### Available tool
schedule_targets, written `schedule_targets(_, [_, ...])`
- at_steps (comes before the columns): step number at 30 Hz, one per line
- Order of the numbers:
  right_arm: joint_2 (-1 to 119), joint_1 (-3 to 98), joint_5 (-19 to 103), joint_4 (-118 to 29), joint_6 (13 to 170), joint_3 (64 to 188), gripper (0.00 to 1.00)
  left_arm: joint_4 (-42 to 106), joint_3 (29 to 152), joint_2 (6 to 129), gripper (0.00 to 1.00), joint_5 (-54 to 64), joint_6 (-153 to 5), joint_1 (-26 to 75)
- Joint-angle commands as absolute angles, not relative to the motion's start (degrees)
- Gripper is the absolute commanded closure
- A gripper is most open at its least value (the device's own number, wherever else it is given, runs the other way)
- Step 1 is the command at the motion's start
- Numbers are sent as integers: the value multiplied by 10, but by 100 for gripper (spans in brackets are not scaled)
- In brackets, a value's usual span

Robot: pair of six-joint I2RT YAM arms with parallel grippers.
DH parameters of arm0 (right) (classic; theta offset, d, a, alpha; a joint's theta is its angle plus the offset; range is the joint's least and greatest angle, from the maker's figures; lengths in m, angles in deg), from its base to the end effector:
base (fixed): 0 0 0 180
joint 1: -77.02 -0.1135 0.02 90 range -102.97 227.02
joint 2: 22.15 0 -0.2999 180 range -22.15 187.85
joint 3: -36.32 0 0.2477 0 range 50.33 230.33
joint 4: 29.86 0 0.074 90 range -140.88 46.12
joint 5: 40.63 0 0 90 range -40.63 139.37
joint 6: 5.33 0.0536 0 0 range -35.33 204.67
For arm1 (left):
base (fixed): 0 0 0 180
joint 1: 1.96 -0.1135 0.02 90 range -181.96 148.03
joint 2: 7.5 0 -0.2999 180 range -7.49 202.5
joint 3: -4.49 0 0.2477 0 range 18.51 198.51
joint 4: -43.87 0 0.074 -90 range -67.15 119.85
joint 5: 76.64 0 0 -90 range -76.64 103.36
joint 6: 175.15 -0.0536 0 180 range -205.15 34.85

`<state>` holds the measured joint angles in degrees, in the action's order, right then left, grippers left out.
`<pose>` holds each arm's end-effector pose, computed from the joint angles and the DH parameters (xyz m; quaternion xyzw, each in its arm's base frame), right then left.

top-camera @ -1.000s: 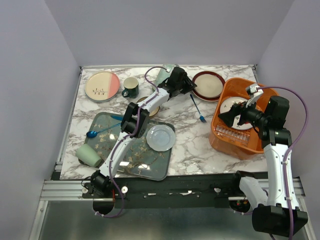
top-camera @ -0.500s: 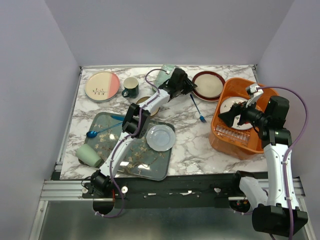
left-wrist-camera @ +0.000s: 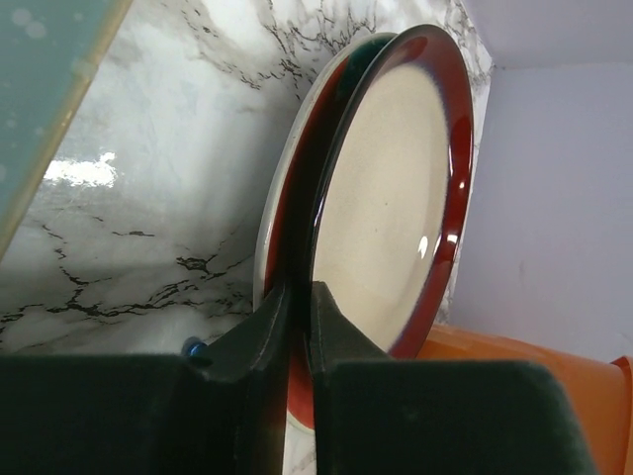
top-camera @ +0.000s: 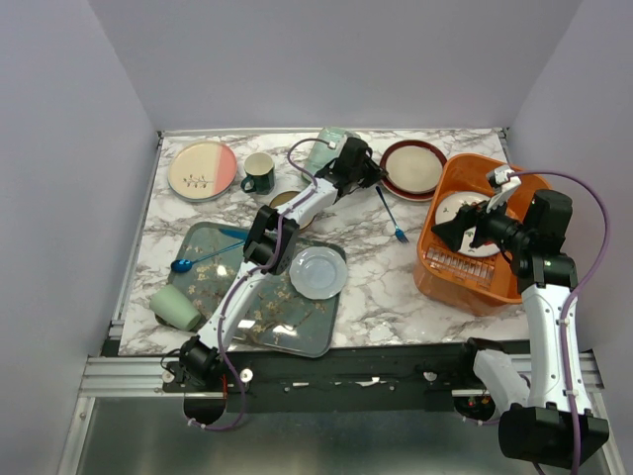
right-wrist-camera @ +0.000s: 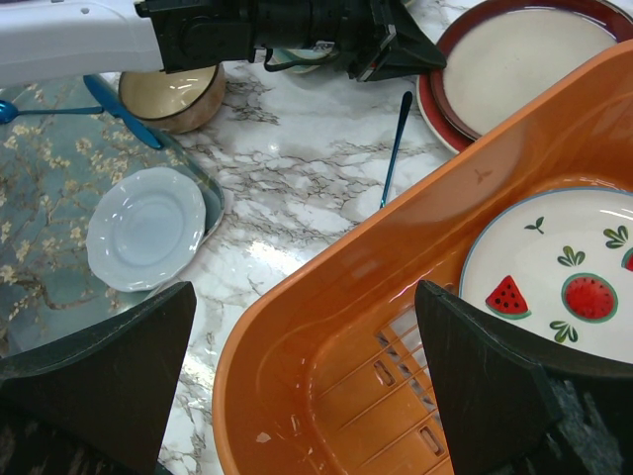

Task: Place the mixed dishes into the plastic bin
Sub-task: Pick up the plate at the center of the board.

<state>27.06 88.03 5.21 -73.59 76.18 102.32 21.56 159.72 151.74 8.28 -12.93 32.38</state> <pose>0.1656 0.0058 0.3612 -0.1792 0.7940 0.2337 0.5319 0.5437 -0.3772 0.1460 -0.2534 0.8103 -0.4450 0.2849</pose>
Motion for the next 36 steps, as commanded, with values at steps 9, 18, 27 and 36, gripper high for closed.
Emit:
schedule_targets(9, [265,890,61,-728,768,1018,0,294,1554,1471,100,60,-133,316])
schedule_targets(18, [263,892,60,-728,767,1017,0,340,1525,1420,100,35,-125,305])
schedule_targets(27, [263,894,59,-727,767,1017,0,364,1497,1381,100,19,-126,292])
schedule_targets(36, [263,895,60,-727,766,1016,0,373,1446,1342,100,11,-142,286])
